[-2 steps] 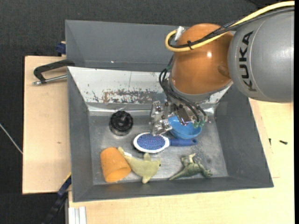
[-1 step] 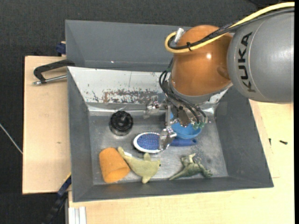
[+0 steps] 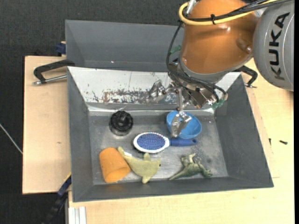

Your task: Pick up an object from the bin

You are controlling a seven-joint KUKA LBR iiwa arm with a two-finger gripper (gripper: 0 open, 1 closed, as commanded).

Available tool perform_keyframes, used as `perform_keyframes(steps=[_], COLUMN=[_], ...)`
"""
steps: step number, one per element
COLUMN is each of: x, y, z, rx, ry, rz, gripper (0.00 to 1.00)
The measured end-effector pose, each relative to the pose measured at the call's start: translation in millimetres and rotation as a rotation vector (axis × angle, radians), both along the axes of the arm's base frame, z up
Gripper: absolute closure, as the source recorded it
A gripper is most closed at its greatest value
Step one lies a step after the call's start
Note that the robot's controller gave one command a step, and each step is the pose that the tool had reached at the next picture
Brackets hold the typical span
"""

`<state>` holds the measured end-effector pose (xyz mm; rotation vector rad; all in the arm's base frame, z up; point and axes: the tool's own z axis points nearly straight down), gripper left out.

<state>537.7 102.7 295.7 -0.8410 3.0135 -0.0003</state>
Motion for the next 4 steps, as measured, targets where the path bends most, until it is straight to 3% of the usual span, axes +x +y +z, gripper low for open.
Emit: perform_keyframes(steps=[1, 2, 3, 4], x=[7.8, 30.0, 45.2, 45.2], y=[69, 52, 30, 3], z=[-175, -113, -194, -161], rx=[-0.002, -0.004, -0.004, -0.008], ry=[0.018, 0.0, -0.003, 0.0], rz=[0.134, 0.409, 0.515, 0.789], gripper=[0.0, 0.0, 0.0, 0.0])
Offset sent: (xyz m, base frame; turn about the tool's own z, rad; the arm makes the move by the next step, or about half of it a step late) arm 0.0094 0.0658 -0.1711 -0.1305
